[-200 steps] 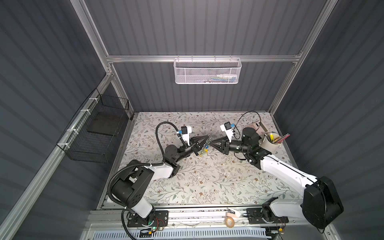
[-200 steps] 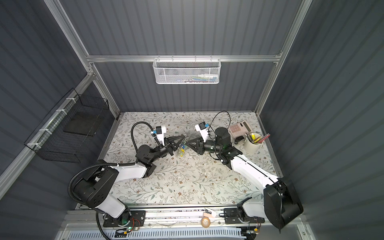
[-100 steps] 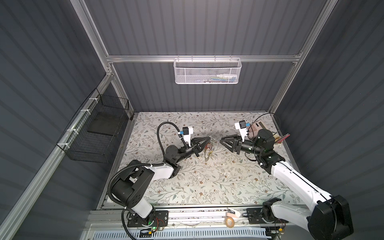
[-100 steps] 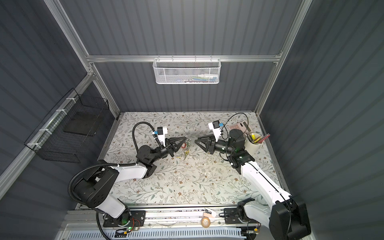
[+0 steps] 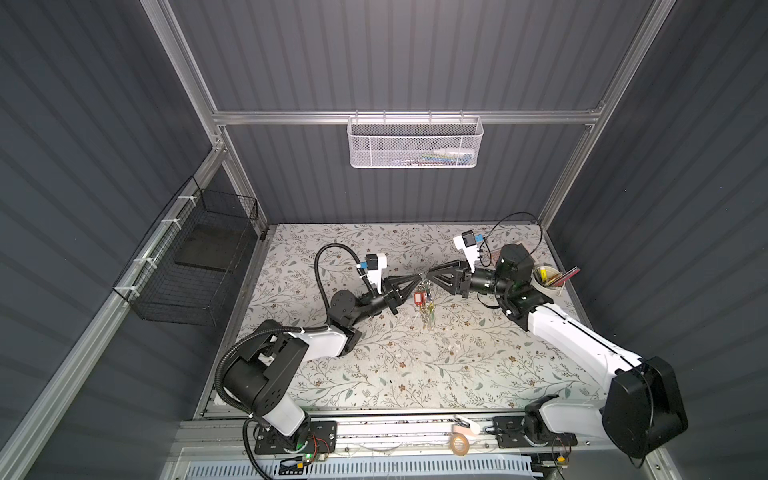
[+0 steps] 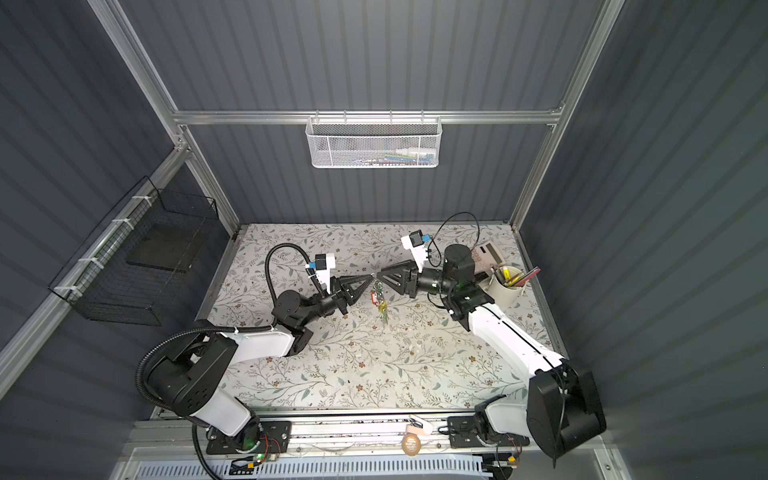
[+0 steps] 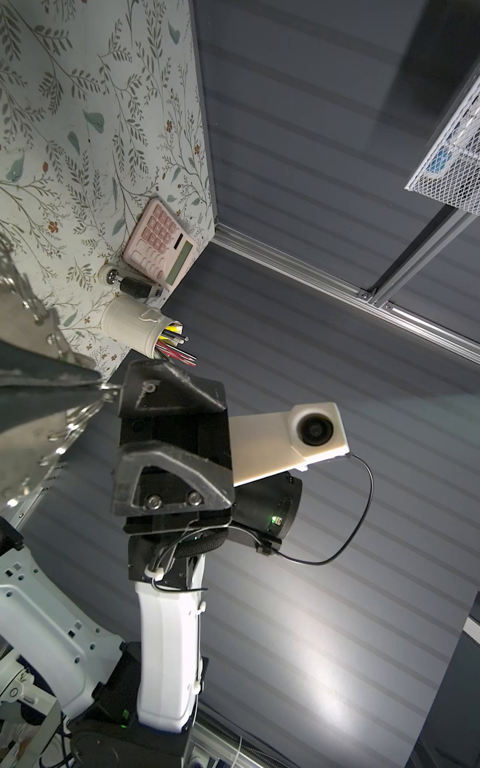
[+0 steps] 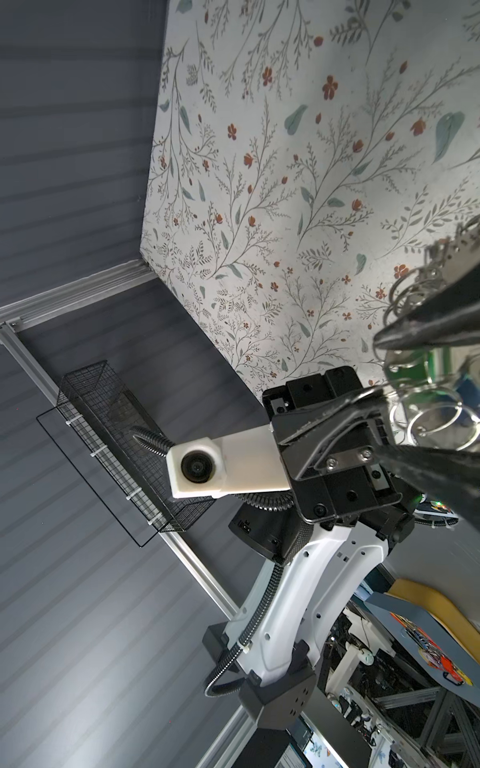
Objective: Put the keys on the keyring
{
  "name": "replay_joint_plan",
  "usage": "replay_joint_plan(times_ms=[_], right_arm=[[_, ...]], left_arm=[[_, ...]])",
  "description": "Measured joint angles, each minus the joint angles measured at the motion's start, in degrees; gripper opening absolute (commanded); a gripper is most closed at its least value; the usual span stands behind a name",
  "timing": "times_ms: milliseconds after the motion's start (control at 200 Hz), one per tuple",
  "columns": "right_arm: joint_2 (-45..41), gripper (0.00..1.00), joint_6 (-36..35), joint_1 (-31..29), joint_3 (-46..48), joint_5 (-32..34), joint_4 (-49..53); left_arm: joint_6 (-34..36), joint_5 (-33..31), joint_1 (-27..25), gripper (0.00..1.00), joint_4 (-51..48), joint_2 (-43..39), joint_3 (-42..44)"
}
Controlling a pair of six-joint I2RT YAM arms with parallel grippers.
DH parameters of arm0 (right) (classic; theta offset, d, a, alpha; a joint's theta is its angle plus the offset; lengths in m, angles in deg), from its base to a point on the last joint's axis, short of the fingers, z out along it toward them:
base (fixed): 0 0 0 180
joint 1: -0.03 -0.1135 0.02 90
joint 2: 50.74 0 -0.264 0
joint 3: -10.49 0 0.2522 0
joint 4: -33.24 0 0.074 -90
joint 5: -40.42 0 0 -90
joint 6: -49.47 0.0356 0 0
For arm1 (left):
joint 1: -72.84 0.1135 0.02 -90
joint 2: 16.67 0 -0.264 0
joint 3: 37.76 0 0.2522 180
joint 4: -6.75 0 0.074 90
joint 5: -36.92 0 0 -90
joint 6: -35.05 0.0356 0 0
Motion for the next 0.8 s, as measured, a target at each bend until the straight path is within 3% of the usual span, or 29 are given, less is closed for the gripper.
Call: replay_joint_plan(times_ms=[365, 800], right_arm=[[1.29, 0.32, 1.36, 0.28, -0.50, -1.22, -2.43], [3.82, 0.16, 1.55, -0.52, -0.50, -2.80, -3.34]], left_arm=[[-0.15, 0.00, 0.02, 0.00, 0.00, -0.02, 0.00], [-0.17, 0.00, 0.02, 0.00, -0.11, -0.79, 0.00]])
